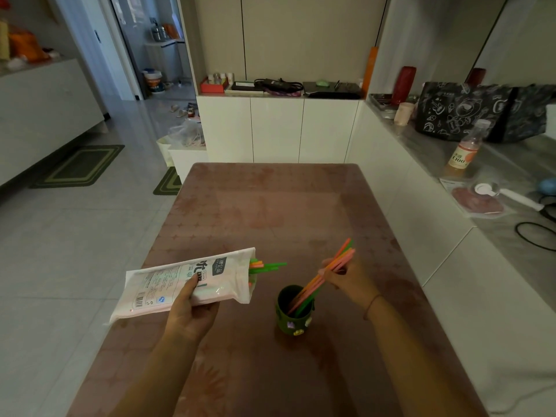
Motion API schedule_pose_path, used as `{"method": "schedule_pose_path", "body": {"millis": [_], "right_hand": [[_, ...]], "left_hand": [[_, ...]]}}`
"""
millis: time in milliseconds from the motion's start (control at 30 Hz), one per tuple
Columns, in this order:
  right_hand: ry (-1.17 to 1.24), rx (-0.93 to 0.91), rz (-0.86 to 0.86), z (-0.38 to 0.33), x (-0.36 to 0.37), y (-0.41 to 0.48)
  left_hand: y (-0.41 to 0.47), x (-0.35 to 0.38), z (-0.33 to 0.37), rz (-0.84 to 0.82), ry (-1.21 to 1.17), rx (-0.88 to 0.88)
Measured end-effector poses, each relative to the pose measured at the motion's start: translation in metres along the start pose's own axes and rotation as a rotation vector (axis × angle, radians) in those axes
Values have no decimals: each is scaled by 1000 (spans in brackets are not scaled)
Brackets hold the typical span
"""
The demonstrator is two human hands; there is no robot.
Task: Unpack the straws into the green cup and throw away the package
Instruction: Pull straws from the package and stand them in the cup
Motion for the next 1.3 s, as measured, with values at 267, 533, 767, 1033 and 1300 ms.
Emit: {"method": "schedule_pose_path", "body": {"millis": [267, 533, 767, 1033, 1300], "right_hand": [[-75, 311, -84, 11, 4, -10], [284, 109, -226, -46, 50, -19], [284, -86, -53, -58, 80, -22], [303, -116, -117, -68, 36, -19], [729, -96, -89, -73, 37, -18]], "left_hand": [[-1, 6, -6, -76, 16, 6], [-8, 21, -14, -165, 83, 42], [-14, 34, -17, -196, 119, 72], [-14, 21, 12, -113, -11, 99], [-11, 24, 11, -103, -17, 84]]}}
Point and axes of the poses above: each hand's wrist, its own y-axis towards the middle knuckle, its own x-axis out of the palm, z = x × y, the point moved 3 cm from there along y, towards the middle knuckle, and after that the axes turned 10 degrees about -z, right-handed, at the moved point
